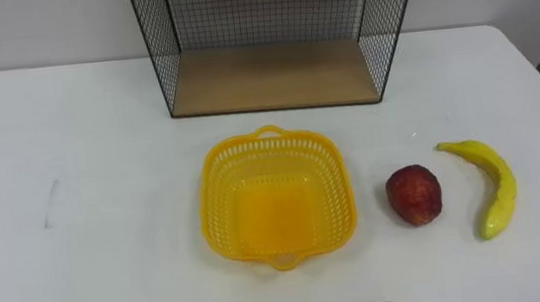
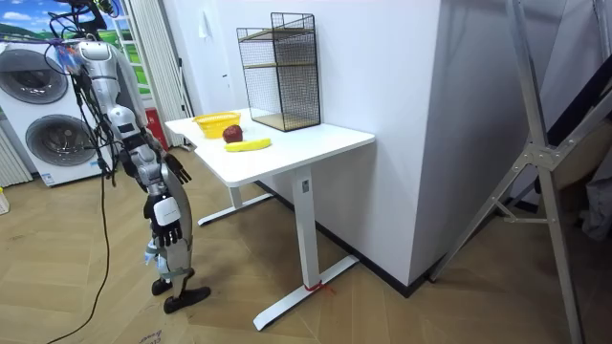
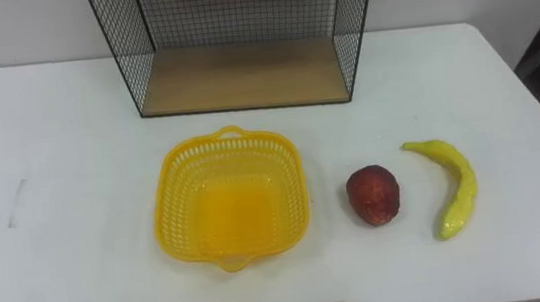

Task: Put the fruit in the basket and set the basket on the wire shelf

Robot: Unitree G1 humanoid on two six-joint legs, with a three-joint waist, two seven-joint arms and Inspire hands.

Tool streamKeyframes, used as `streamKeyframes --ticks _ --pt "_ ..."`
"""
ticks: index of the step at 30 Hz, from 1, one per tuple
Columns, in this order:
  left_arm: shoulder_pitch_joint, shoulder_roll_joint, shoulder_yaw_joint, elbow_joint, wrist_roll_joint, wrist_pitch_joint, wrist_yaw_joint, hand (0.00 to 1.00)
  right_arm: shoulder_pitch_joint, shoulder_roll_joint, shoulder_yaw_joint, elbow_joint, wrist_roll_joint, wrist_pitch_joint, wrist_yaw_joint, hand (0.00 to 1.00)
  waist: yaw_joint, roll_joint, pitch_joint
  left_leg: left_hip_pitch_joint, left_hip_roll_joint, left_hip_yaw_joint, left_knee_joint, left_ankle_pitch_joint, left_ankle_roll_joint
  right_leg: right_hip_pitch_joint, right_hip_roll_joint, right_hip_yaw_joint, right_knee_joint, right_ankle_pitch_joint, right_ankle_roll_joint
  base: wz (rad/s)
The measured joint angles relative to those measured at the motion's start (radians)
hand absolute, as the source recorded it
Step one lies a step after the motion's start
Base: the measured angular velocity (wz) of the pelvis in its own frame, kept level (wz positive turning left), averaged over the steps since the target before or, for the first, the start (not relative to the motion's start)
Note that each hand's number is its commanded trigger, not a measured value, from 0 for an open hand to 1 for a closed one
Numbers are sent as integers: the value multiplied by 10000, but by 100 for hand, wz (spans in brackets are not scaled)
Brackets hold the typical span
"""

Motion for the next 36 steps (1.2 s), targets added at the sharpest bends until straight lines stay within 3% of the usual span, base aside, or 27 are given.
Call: streamKeyframes --ticks 9,17,21,22,27,29,32,36 --pt "60 3 18 50 -154 -211 17 0 23 5 -184 18 78 -85 5 0 -9 52 22 138 24 90 -302 -1 1 90 73 65 6 22 4 -4" --pt "190 3 264 115 -166 -349 374 0 31 12 -951 46 1703 -344 -1118 0 -8 130 20 294 47 187 -440 -3 0 135 72 170 -43 27 3 -4" --pt "265 -9 263 136 -141 -473 524 0 131 -41 -1344 13 4575 -556 -2012 0 -12 205 26 297 124 234 -458 -4 -5 262 196 215 -412 212 5 -1" --pt "297 -3 389 134 -50 -562 615 0 224 -49 -1673 8 5504 -584 -2119 0 -18 237 12 271 139 237 -461 -4 -6 337 193 149 -500 236 -3 -4" --pt "578 32 1111 386 39 -764 799 0 231 60 -3574 -27 10105 -1398 -2247 0 -435 207 93 347 143 313 -451 -3 -9 329 192 232 -548 252 -7 -3" --pt "756 87 1394 392 99 -797 1017 0 237 106 -4401 -491 12307 -1633 -2316 0 -581 171 74 350 145 479 -449 -3 -9 266 195 307 -504 251 -6 -14" --pt "947 176 1654 389 108 -860 1114 0 199 152 -5357 -960 14494 -1996 -2508 0 -660 131 90 292 143 537 -442 -3 -8 208 212 466 -367 251 -6 -12" --pt "1283 267 1723 148 125 -870 1174 0 3 159 -6455 -1689 15679 -2258 -3181 0 -1120 96 57 269 137 499 -443 -6 -7 185 213 442 -357 249 -1 0"
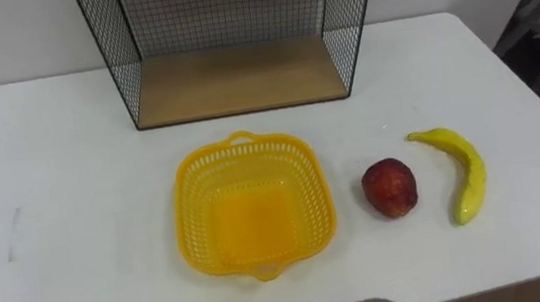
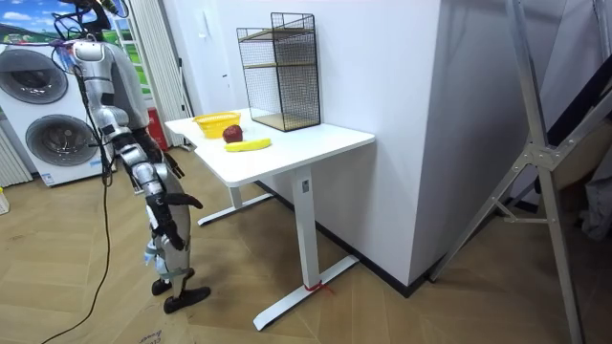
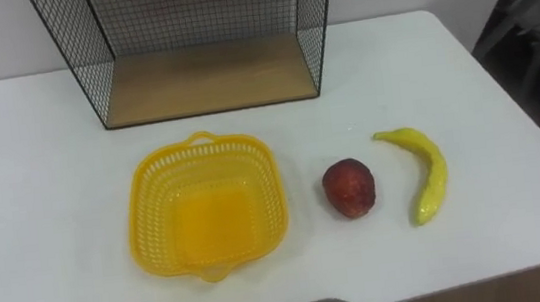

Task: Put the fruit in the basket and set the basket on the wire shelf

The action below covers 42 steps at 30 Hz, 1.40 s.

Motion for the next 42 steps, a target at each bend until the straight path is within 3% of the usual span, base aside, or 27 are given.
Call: streamKeyframes --ticks 2,6,8,12,15,17,23,32,40,42 --pt "148 22 128 -133 162 -3 179 0 57 8 -531 -668 -61 -199 -676 0 -283 -49 -28 18 4 -1 -7 0 -1 -9 -3 11 18 0 -1 0" --pt "297 147 283 -227 650 -3 251 0 326 -1 -914 -2907 -979 -455 -2419 0 -339 -138 -53 -62 -7 46 16 3 2 -137 3 37 142 -1 0 -5" --pt "351 254 276 -615 925 -4 397 0 321 -1 -987 -4714 -2470 -663 -3601 0 -359 -269 -94 -352 -19 50 181 5 4 -404 -15 29 265 0 -1 0" --pt "295 319 60 -637 1070 0 597 0 267 -34 -679 -7492 -5232 -868 -5037 0 -296 -356 -78 -543 -23 33 298 7 7 -583 15 37 321 20 -11 0" --pt "340 399 -239 -645 1272 29 597 0 220 -123 -343 -9194 -7298 -918 -5843 0 -176 -334 -54 -539 28 7 298 8 1 -567 87 53 122 103 -25 4" --pt "364 408 -495 -645 1292 82 597 0 206 -253 57 -10323 -8266 -967 -6137 0 -17 -248 -124 -637 64 8 297 8 -2 -612 131 51 -14 216 -39 -4" --pt "310 431 -1470 -668 1396 124 509 0 64 -457 1561 -11159 -9286 -1052 -5704 0 282 -316 -47 -733 79 56 365 18 -13 -703 130 61 -27 254 -53 -2" --pt "166 591 -1900 -746 1547 92 29 0 -922 -1341 3399 -11157 -9411 -1048 -3151 0 657 -252 40 -675 182 55 351 42 -51 -328 144 -23 -555 503 -85 1" --pt "-8 571 -1910 -536 1665 499 -102 0 -1092 -1345 4278 -10674 -9518 -979 -1597 0 1102 -262 43 -522 188 -105 353 47 -60 -13 130 -226 -780 557 -89 8" --pt "3 561 -1866 -627 1745 549 -103 0 -1104 -1345 4284 -10524 -9528 -792 -1210 0 1176 -284 28 -528 188 -114 354 47 -60 -14 123 -248 -780 558 -89 2"
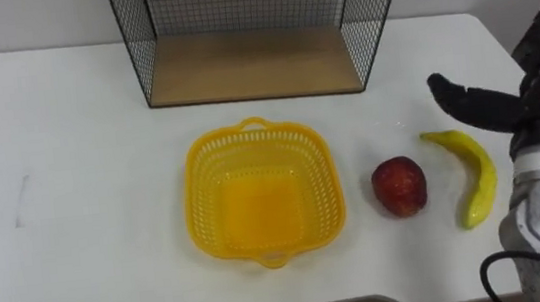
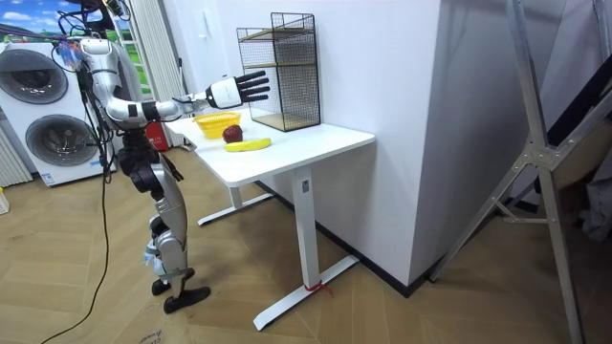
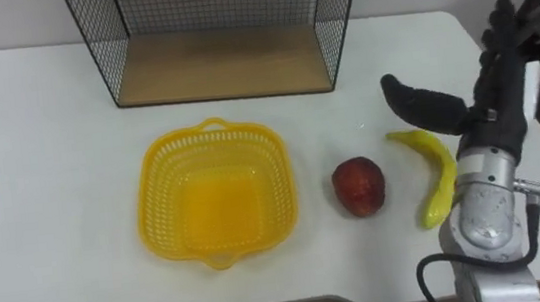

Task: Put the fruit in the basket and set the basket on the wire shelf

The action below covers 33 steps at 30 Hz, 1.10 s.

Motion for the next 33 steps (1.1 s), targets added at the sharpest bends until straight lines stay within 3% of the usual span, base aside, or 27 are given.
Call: streamKeyframes --ticks 10,25,33 --pt "104 1 -9 -203 881 193 -241 0 -49 13 273 835 -809 246 1366 0 218 -67 -46 3 -2 -94 16 2 -1 40 -7 -68 3 1 0 0" --pt "134 -22 -4 -228 1050 161 -197 0 -12 140 279 1532 -1151 239 1762 0 196 -200 -17 81 -13 -276 127 1 -3 332 -45 -282 -102 6 -7 4" --pt "90 -28 -5 -225 1050 163 -184 0 66 259 278 2041 -1204 240 1794 0 150 -182 -39 65 -16 -362 133 -10 -3 343 -52 -414 -71 12 -13 3"
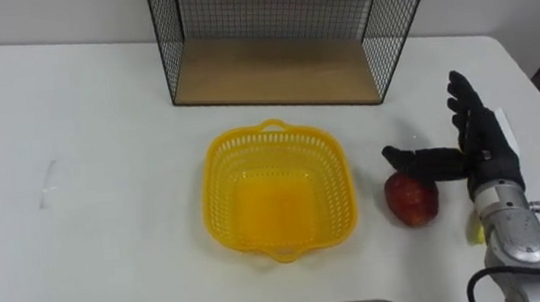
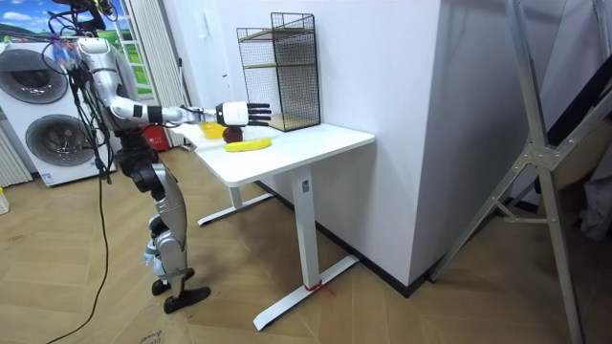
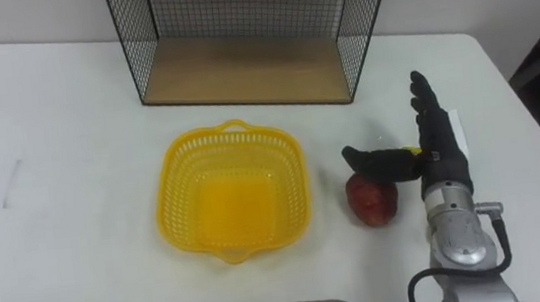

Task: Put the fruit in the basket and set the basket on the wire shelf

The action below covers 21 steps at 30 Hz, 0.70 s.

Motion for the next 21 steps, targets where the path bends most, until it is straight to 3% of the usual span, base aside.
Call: streamKeyframes --ticks 6,9,12,16,18,21 --pt "44 -15 -6 -96 3 9 -60 0 465 29 293 -3 -112 0 301 0 1 141 -57 13 -1 -6 19 1 0 -2 -11 -33 -35 2 2 0" --pt "-2 -38 -5 -97 1 12 -62 0 691 265 389 91 -285 0 392 0 -36 276 -107 6 -3 -5 24 2 1 -12 -21 -32 -34 5 7 0" --pt "-37 -77 -7 -93 -4 4 -11 0 734 462 399 404 -387 -165 455 0 -99 386 -97 21 -5 -6 24 3 2 -8 -23 -34 -27 5 7 0" --pt "-82 -152 -36 -96 0 -29 13 0 723 457 625 828 -460 -589 565 0 -216 358 -112 20 2 -11 15 5 -1 -5 2 29 -14 11 -5 0" --pt "-77 -150 -103 -91 -2 -37 19 0 734 455 739 921 -510 -618 602 0 -238 277 -143 9 3 -32 -20 4 -2 22 9 24 -15 11 -5 0" --pt "-102 -135 -389 -89 -7 -33 56 0 783 457 791 950 -653 -642 622 0 -245 180 -129 11 2 -44 -36 3 -1 35 10 50 -27 31 6 0"
